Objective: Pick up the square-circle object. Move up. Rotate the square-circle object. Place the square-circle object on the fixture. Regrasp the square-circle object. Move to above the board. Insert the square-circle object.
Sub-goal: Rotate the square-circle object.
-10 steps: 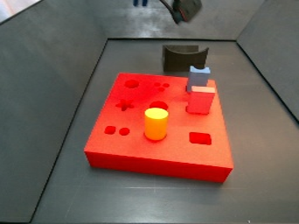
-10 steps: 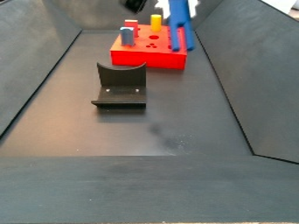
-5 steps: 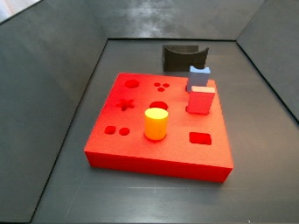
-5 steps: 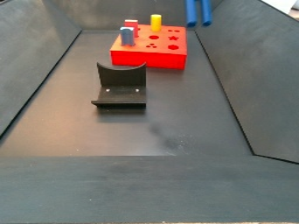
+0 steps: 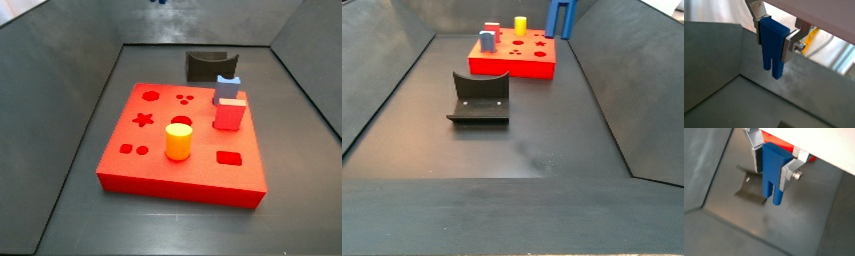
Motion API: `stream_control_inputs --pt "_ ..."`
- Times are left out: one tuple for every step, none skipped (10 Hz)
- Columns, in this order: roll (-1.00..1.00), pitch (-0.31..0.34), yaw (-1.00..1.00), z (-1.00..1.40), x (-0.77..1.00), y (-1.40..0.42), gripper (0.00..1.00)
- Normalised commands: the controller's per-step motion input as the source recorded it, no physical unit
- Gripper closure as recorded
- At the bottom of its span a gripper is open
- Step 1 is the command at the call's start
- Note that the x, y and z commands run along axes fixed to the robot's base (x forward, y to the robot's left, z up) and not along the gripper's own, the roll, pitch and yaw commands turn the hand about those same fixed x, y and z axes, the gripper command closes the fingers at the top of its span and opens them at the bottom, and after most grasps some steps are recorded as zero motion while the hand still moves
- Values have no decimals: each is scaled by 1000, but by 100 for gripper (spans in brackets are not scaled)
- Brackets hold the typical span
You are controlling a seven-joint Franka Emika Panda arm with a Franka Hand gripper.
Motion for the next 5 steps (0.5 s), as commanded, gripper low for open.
stream_control_inputs --pt "-919 274 -1000 15 -7 12 100" --pt "-926 327 -1000 27 -19 18 100" --pt "-935 382 -1000 27 -15 20 100" --pt "-960 465 -1000 24 -3 18 100" --pt "-994 532 -1000 24 14 22 100"
